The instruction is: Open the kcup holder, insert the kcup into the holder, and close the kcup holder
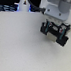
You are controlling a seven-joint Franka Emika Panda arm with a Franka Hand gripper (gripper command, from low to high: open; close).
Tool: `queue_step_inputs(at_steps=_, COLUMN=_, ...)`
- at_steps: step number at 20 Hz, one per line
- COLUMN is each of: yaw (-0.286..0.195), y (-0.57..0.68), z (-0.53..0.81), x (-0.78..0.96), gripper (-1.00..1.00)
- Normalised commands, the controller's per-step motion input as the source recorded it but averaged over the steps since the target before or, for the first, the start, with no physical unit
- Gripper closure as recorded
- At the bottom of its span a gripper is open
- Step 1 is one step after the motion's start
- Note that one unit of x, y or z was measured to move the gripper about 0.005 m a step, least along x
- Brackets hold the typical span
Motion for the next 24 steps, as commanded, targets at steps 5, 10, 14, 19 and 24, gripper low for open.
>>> queue_step_inputs(at_steps=5, yaw=0.226, y=0.2, z=-0.21, x=0.02, gripper=-1.0)
queue_step_inputs(at_steps=10, yaw=0.224, y=0.19, z=-0.08, x=-0.31, gripper=-1.0)
queue_step_inputs(at_steps=14, yaw=0.14, y=0.39, z=-0.03, x=-0.39, gripper=-1.0)
queue_step_inputs(at_steps=19, yaw=0.081, y=0.61, z=0.0, x=-0.36, gripper=-1.0)
queue_step_inputs(at_steps=24, yaw=0.073, y=0.65, z=0.03, x=-0.42, gripper=-1.0)
